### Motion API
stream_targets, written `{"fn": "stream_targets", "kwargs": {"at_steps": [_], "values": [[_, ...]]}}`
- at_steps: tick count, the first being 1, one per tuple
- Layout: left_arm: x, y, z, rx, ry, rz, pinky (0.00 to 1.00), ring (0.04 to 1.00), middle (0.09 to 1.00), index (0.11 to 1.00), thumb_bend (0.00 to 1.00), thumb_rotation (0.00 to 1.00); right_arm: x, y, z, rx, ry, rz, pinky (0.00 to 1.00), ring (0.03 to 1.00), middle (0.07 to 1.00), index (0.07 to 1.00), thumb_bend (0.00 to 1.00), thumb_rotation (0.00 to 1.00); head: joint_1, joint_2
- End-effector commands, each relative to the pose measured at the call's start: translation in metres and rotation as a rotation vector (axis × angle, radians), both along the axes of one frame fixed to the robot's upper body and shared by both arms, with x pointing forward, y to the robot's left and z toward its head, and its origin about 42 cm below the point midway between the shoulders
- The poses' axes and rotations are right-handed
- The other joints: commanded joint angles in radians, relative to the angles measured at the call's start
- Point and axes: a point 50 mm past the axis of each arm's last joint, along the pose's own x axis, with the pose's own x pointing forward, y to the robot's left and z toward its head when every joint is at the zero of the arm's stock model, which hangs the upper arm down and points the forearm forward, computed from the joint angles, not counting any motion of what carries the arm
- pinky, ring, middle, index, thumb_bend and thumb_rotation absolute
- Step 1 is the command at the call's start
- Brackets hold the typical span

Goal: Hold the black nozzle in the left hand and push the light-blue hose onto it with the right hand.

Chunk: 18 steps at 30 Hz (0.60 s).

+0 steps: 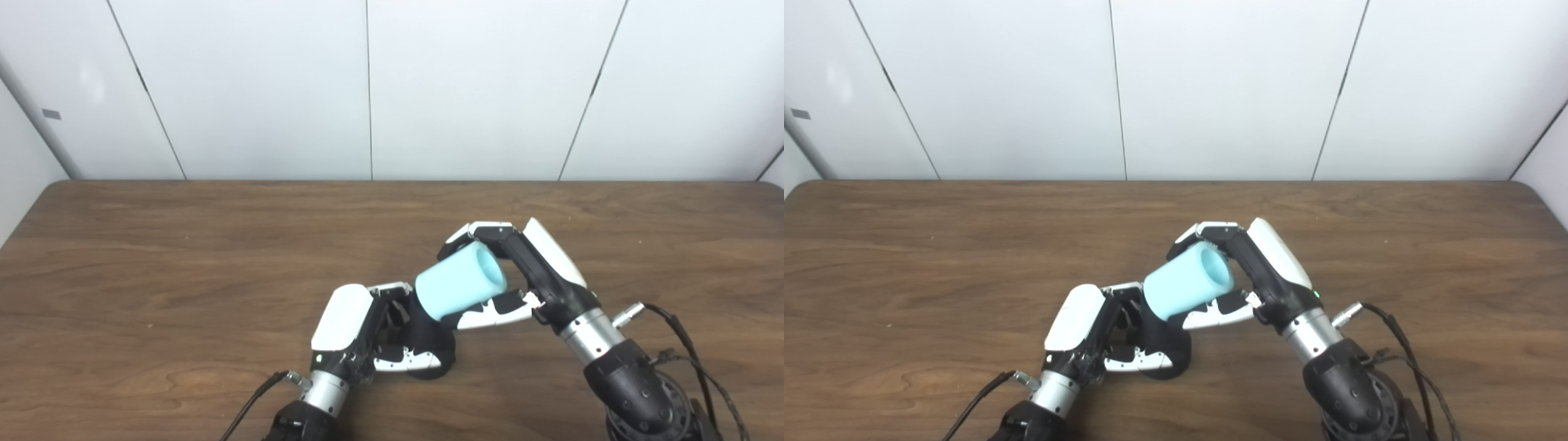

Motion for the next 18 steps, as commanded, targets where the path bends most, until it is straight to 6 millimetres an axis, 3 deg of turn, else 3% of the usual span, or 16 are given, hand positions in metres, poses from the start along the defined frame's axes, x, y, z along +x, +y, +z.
{"fn": "stream_targets", "kwargs": {"at_steps": [1,12,18], "values": [[-0.03,-0.018,-0.042,0.039,0.19,-0.025,0.35,0.429,0.485,0.503,0.48,0.0,0.004,0.005,0.02,0.007,-0.091,0.02,0.31,0.39,0.501,0.526,0.49,0.0,0.001,0.0],[-0.033,-0.023,-0.045,0.056,0.182,-0.041,0.32,0.412,0.459,0.515,0.47,0.0,0.007,0.011,0.025,-0.043,-0.11,0.048,0.33,0.393,0.503,0.51,0.5,0.0,0.004,0.004],[-0.034,-0.026,-0.046,0.067,0.191,-0.05,0.33,0.414,0.466,0.512,0.47,0.0,0.01,0.009,0.032,-0.178,-0.115,0.106,0.33,0.391,0.505,0.506,0.5,0.0,0.006,0.011]]}}
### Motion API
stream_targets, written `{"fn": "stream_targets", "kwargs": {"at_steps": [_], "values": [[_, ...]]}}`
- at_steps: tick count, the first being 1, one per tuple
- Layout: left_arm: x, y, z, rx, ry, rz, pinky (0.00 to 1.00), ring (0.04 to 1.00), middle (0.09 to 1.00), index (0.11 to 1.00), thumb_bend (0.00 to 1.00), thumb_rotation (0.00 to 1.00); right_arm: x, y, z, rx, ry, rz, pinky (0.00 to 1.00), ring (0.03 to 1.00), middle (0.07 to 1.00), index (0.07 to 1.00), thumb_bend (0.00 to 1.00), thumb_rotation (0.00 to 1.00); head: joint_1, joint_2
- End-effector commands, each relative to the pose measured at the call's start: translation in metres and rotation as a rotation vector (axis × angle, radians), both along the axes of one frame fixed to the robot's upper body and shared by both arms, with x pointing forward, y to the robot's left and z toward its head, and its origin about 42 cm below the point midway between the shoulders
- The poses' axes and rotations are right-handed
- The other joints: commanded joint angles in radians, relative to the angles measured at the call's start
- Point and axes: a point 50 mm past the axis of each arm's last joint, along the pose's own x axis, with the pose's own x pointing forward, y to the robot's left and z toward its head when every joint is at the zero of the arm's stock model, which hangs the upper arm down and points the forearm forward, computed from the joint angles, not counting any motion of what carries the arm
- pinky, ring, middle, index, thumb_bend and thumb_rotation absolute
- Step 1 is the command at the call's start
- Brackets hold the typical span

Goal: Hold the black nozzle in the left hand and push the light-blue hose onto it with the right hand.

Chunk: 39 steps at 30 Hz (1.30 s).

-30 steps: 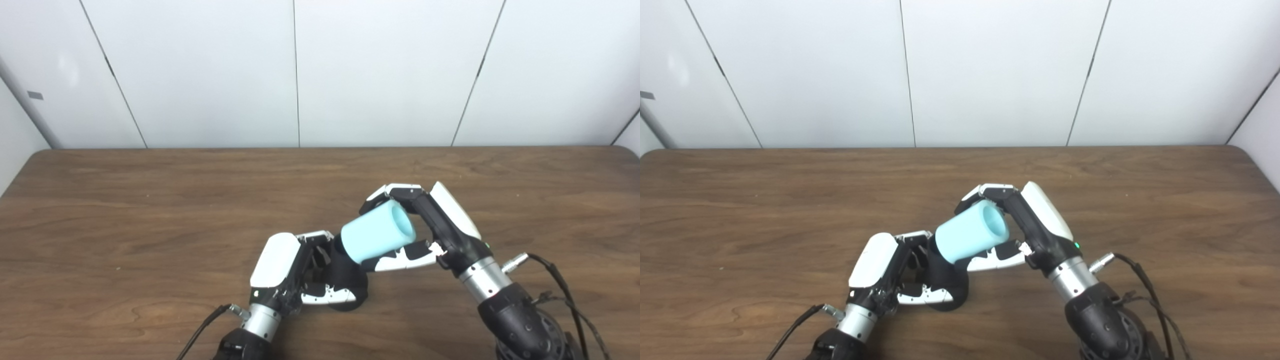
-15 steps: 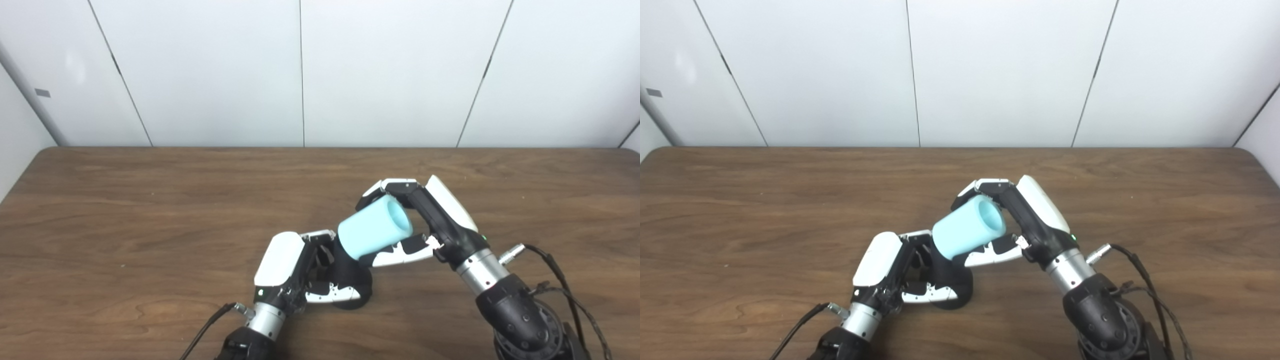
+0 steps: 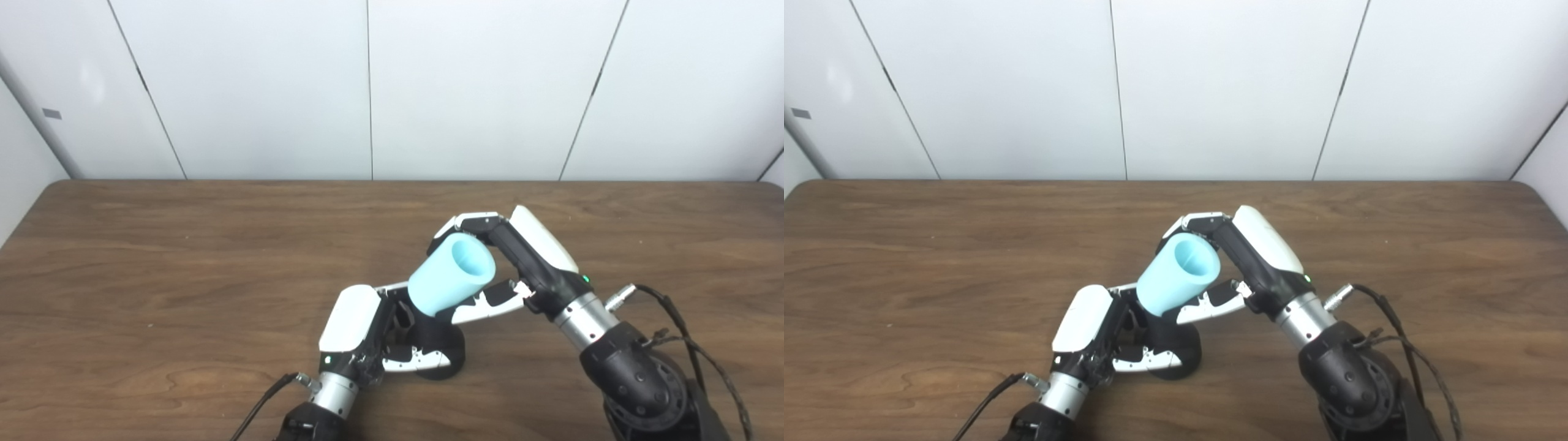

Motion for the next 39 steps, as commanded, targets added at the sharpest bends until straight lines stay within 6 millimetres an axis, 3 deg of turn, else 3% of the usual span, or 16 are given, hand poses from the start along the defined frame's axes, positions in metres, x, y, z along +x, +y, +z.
{"fn": "stream_targets", "kwargs": {"at_steps": [1,7,11,16,25,39], "values": [[-0.031,-0.014,-0.045,0.067,0.192,-0.054,0.33,0.414,0.467,0.511,0.47,0.0,0.001,0.003,0.016,-0.065,-0.051,0.05,0.33,0.39,0.505,0.506,0.5,0.0,0.002,0.002],[-0.033,-0.015,-0.043,0.072,0.2,-0.054,0.35,0.434,0.495,0.495,0.48,0.0,-0.002,-0.001,0.013,-0.195,0.054,0.094,0.35,0.377,0.499,0.521,0.5,0.0,0.007,0.012],[-0.034,-0.016,-0.04,0.071,0.198,-0.05,0.34,0.419,0.463,0.505,0.47,0.0,-0.005,-0.004,0.011,-0.26,0.106,0.118,0.35,0.384,0.507,0.51,0.5,0.0,0.006,0.019],[-0.034,-0.015,-0.04,0.073,0.201,-0.044,0.35,0.438,0.503,0.494,0.48,0.0,-0.006,-0.006,0.011,-0.283,0.123,0.12,0.38,0.381,0.506,0.511,0.5,0.0,-0.003,0.023],[-0.034,-0.013,-0.038,0.079,0.203,-0.046,0.34,0.434,0.489,0.5,0.48,0.0,-0.002,-0.001,0.007,-0.314,0.168,0.128,0.36,0.379,0.512,0.508,0.5,0.0,-0.007,0.028],[-0.036,-0.012,-0.041,0.083,0.21,-0.053,0.34,0.421,0.45,0.529,0.47,0.0,0.002,0.006,0.027,-0.381,0.154,0.11,0.32,0.387,0.52,0.503,0.5,0.0,-0.006,0.031]]}}
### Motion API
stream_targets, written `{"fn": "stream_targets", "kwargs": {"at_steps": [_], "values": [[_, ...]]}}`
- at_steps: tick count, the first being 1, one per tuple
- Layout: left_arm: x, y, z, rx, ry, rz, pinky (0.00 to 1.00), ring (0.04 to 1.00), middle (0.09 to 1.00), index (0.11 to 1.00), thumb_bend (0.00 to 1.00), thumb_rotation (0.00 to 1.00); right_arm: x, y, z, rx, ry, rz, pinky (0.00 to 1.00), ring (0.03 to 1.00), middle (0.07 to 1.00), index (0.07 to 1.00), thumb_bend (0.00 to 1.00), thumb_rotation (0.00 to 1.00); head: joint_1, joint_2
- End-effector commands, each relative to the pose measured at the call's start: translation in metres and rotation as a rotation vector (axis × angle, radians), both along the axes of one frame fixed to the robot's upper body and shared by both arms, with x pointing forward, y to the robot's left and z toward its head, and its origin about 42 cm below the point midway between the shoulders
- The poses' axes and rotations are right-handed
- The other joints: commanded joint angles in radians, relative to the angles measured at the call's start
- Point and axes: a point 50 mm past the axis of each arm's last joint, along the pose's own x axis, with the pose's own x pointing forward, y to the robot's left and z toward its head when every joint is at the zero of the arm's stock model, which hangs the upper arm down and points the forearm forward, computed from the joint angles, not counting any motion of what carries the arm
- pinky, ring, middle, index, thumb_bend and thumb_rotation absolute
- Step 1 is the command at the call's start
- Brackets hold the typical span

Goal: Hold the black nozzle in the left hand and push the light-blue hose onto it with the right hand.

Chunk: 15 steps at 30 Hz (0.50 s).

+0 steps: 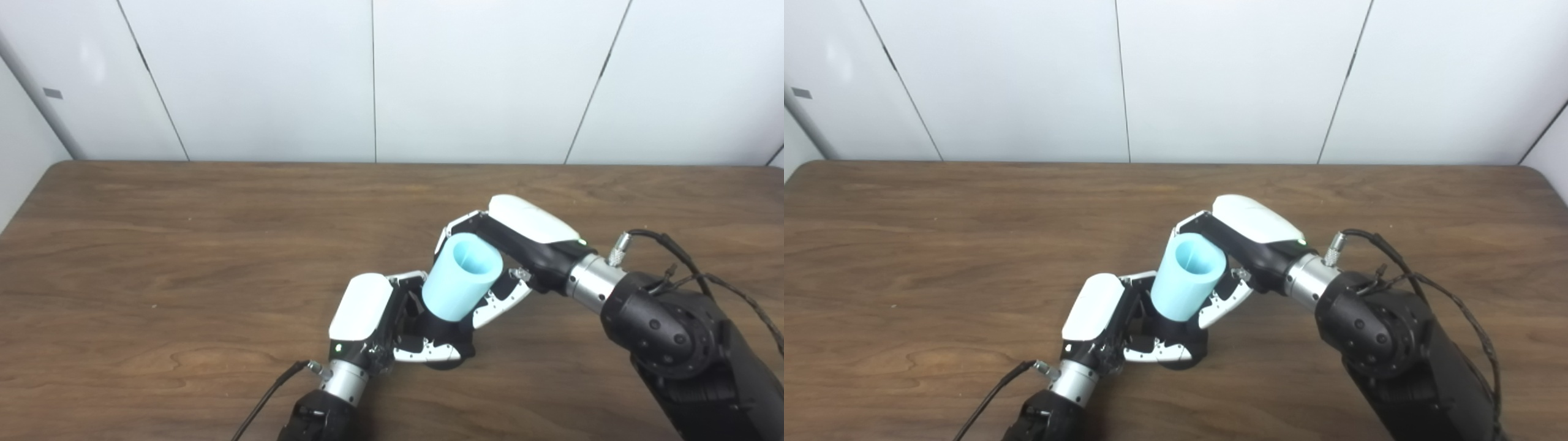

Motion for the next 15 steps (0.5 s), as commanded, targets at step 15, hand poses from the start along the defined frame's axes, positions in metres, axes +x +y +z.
{"fn": "stream_targets", "kwargs": {"at_steps": [15], "values": [[-0.027,-0.005,-0.046,0.073,0.218,-0.06,0.32,0.404,0.451,0.523,0.47,0.0,-0.005,0.004,0.012,-0.014,-0.041,0.021,0.35,0.388,0.493,0.54,0.5,0.0,-0.009,-0.002]]}}
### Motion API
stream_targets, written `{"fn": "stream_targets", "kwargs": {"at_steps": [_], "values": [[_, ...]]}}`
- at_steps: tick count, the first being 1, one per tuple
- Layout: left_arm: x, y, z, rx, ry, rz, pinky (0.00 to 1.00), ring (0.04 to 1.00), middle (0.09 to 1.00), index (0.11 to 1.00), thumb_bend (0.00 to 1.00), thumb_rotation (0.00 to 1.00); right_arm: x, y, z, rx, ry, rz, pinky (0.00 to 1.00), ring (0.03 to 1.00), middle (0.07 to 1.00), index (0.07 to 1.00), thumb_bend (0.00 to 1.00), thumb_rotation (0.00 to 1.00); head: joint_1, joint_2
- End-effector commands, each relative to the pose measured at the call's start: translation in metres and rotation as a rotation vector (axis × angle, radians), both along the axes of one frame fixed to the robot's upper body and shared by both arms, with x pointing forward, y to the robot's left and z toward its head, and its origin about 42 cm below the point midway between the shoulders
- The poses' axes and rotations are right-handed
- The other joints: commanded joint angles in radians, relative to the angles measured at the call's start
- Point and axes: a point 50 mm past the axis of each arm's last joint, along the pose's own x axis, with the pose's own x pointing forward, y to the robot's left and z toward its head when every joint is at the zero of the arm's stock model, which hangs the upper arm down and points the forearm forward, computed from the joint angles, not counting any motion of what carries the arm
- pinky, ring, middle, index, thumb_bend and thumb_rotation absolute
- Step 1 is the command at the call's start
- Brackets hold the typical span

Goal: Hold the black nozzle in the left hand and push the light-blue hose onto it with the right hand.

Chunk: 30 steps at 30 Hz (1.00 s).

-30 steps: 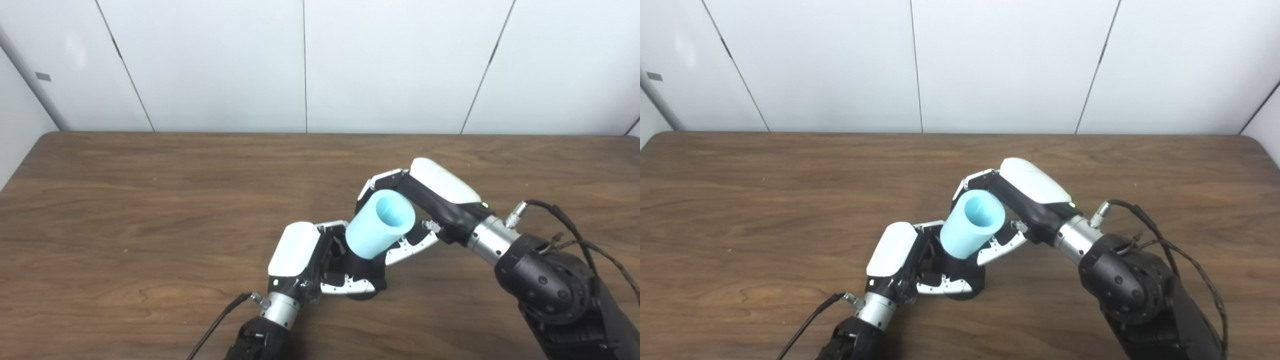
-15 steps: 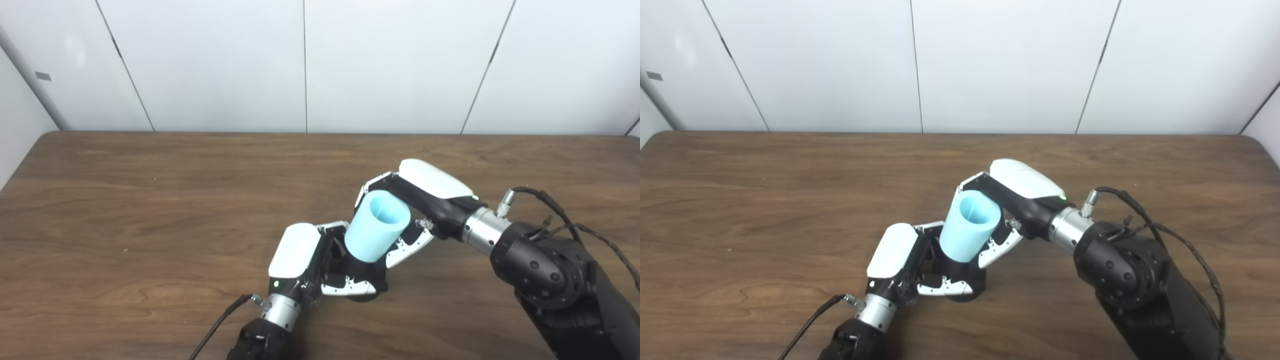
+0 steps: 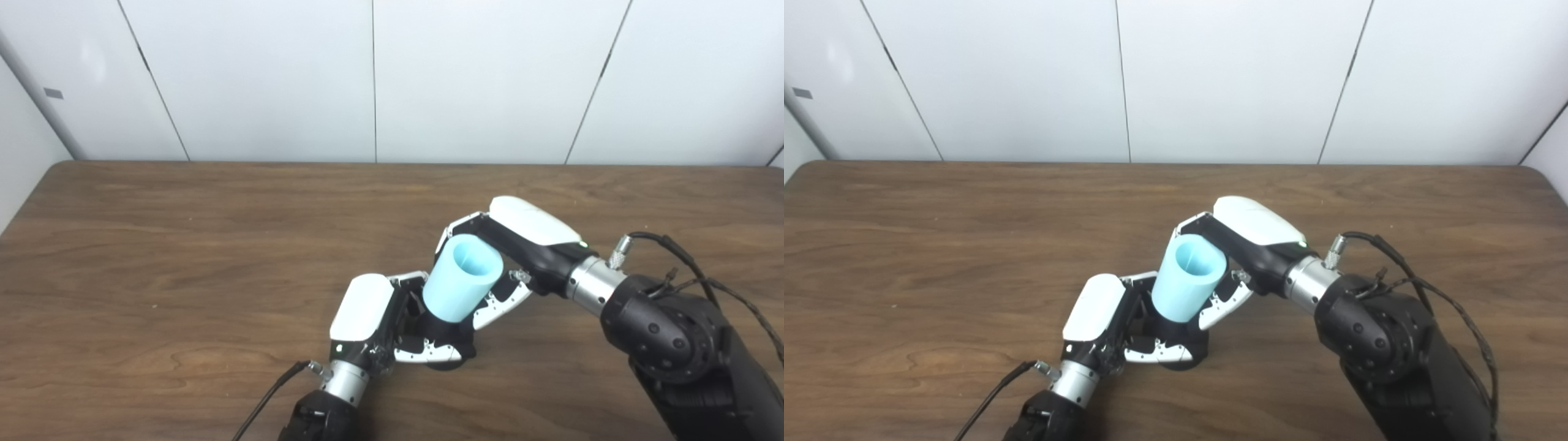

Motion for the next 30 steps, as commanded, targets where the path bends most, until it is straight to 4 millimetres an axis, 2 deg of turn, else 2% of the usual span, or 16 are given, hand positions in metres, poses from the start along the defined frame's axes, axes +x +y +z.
{"fn": "stream_targets", "kwargs": {"at_steps": [1,6,7,8,11,15,18,25,30], "values": [[-0.027,-0.004,-0.046,0.075,0.219,-0.057,0.32,0.409,0.457,0.526,0.47,0.0,-0.002,0.004,0.011,-0.013,-0.034,0.034,0.35,0.386,0.49,0.549,0.5,0.0,0.001,0.001],[-0.026,-0.005,-0.046,0.083,0.227,-0.061,0.34,0.423,0.461,0.534,0.47,0.0,-0.002,0.004,0.014,-0.016,-0.032,0.021,0.34,0.391,0.502,0.582,0.49,0.0,0.002,0.0],[-0.026,-0.005,-0.047,0.083,0.228,-0.061,0.34,0.424,0.46,0.533,0.47,0.0,-0.002,0.003,0.014,-0.019,-0.037,0.022,0.37,0.44,0.546,0.623,0.68,0.05,0.001,0.0],[-0.026,-0.005,-0.047,0.082,0.229,-0.06,0.34,0.426,0.463,0.533,0.47,0.0,-0.002,0.002,0.015,-0.021,-0.04,0.023,0.38,0.48,0.591,0.665,0.81,0.11,0.001,0.0],[-0.026,-0.005,-0.048,0.083,0.225,-0.06,0.34,0.426,0.468,0.536,0.47,0.0,-0.001,0.0,0.016,-0.035,-0.051,0.022,0.41,0.549,0.662,0.733,0.94,0.21,-0.002,0.002],[-0.027,-0.004,-0.049,0.09,0.235,-0.061,0.34,0.427,0.472,0.538,0.47,0.0,-0.001,-0.001,0.02,-0.046,-0.058,0.026,0.49,0.614,0.713,0.773,0.99,0.29,-0.005,0.002],[-0.027,-0.004,-0.049,0.104,0.247,-0.066,0.33,0.426,0.471,0.538,0.47,0.0,0.0,-0.002,0.023,-0.058,-0.069,0.031,0.52,0.618,0.7,0.759,1.0,0.32,-0.006,0.003],[-0.03,-0.003,-0.051,0.106,0.248,-0.073,0.33,0.426,0.468,0.537,0.47,0.0,0.0,-0.005,0.027,-0.043,-0.067,0.023,0.56,0.639,0.707,0.745,1.0,0.31,-0.007,0.005],[-0.031,-0.002,-0.051,0.113,0.256,-0.073,0.33,0.428,0.469,0.538,0.47,0.0,-0.002,-0.012,0.036,-0.011,-0.073,0.011,0.6,0.683,0.747,0.782,1.0,0.31,-0.005,0.007]]}}
